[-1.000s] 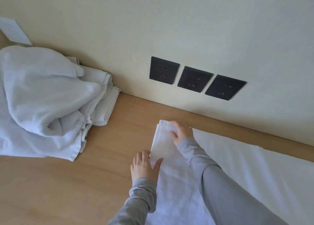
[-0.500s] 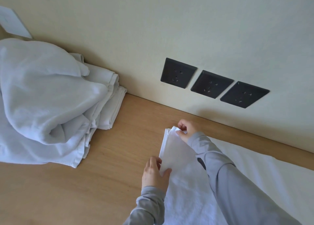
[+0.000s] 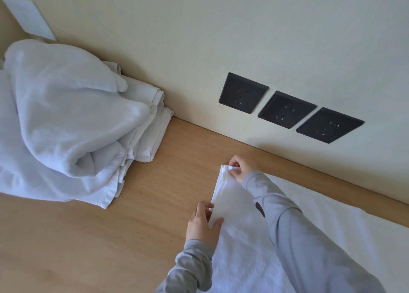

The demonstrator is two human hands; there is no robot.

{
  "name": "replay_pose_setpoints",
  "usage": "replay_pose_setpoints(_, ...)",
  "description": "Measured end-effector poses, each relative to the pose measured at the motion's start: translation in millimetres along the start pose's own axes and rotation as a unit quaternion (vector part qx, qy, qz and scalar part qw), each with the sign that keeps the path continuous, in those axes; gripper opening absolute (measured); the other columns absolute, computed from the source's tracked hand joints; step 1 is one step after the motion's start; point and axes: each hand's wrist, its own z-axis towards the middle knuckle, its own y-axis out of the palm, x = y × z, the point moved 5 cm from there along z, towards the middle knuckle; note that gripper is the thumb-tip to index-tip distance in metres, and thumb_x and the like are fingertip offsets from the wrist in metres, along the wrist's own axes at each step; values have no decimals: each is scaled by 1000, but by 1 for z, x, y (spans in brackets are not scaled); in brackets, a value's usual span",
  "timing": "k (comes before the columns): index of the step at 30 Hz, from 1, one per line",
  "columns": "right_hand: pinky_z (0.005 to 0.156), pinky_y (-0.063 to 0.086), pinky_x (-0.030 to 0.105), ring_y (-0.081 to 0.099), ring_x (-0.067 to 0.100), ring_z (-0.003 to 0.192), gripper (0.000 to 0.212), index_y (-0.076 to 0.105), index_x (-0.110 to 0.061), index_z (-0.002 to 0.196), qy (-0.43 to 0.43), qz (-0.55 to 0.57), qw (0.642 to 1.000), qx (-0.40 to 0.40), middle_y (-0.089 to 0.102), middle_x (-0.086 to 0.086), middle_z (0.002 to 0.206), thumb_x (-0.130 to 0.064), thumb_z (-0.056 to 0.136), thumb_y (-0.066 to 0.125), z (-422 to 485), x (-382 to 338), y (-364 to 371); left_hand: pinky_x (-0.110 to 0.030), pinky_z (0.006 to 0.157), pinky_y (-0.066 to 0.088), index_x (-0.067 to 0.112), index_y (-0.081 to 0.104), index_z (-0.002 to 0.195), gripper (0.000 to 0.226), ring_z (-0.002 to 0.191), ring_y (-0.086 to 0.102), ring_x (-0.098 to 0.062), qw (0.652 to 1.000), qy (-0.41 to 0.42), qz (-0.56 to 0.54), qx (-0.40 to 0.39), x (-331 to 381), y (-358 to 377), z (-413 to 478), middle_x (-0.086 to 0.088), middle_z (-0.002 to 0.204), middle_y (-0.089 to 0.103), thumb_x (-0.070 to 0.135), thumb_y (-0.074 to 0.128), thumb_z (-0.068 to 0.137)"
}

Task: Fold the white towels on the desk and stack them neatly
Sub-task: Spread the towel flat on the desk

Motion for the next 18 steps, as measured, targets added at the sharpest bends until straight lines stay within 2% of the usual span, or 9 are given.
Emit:
replay_pose_setpoints(2,77,34,17,50,17,94,17,59,-8,103,-7,-8,1000,0,54,2,102,-10,86,61,-1,2,3,-4,60,36,21,51,107,30,78,52,-6,1000,1,-3,1,1,-1,0,12,87,54,22,68,82)
replay_pose_setpoints(5,85,38,20,53,19,104,21,59,-8,105,-17,-12,1000,-11,57,4,110,-11,85,64,-3,1,4,-4,60,36,24,48,100,27,78,53,-7,1000,5,-2,9,2,-1,-2,8,90,57,20,67,83)
replay_pose_setpoints(9,87,44,27,56,21,97,15,61,-7,94,-56,21,998,6,61,8,105,-5,81,67,-11,-2,0,-15,71,39,21,48,95,23,85,55,-12,1000,5,2,16,1,0,-5,3,97,60,21,67,83)
replay_pose_setpoints(11,86,46,31,55,19,88,15,56,-10,82,-73,51,996,22,61,11,99,0,79,66,-16,-3,-2,-14,72,37,17,53,96,21,85,53,-12,1000,5,9,18,1,-1,-7,1,97,60,24,67,83)
replay_pose_setpoints(13,78,44,28,52,17,83,19,49,-14,80,-85,56,994,38,59,9,92,0,81,62,-19,-2,-3,-11,67,36,15,58,98,23,83,53,-10,1000,-1,21,14,-2,-4,-10,4,95,60,29,68,82)
replay_pose_setpoints(15,68,36,24,50,16,78,17,46,-16,81,-90,54,993,49,54,2,85,-4,84,58,-21,1,-6,-6,60,36,22,59,91,21,78,54,-6,1000,-14,25,5,-10,-10,-19,10,89,60,35,70,79)
replay_pose_setpoints(18,68,35,26,46,18,75,15,43,-16,85,-91,91,991,39,49,2,83,-3,87,52,-23,5,-10,-3,57,39,30,54,78,24,69,54,3,999,-45,23,4,-31,-22,-43,17,77,60,36,77,72)
